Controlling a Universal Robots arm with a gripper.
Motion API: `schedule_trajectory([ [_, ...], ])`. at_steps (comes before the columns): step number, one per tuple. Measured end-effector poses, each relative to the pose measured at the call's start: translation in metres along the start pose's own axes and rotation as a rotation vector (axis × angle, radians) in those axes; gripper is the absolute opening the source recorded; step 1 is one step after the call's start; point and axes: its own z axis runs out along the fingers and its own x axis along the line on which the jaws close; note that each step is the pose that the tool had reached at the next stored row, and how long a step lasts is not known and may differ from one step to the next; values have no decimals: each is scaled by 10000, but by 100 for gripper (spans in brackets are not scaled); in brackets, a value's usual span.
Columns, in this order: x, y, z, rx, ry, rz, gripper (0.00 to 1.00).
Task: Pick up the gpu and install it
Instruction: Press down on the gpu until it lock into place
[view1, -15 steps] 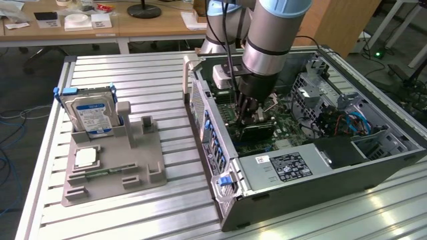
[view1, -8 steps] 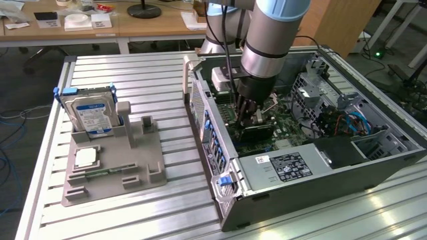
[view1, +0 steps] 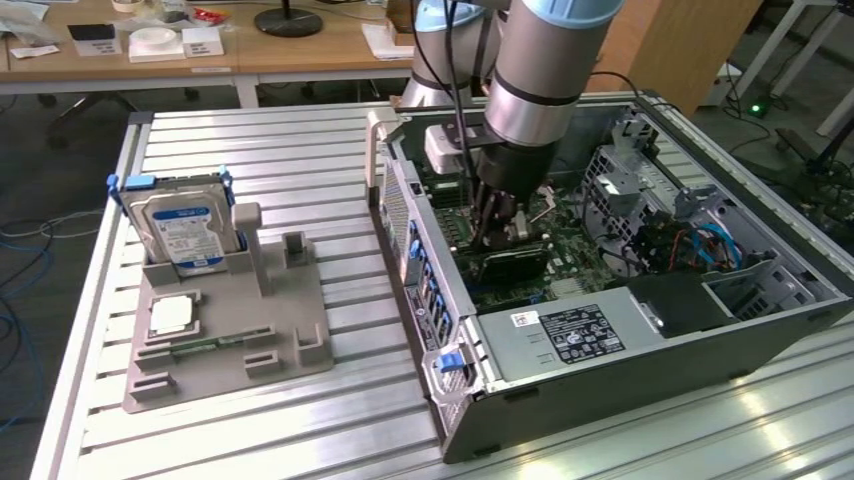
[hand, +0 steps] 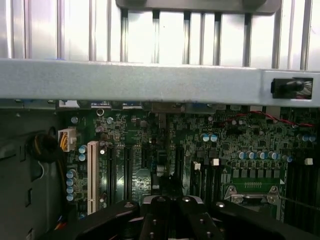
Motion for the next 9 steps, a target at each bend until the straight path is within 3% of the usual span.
schedule_trajectory([
  [3, 1, -52, 0, 0, -1, 2, 11],
  [9, 1, -55, 1, 1, -1, 1, 11],
])
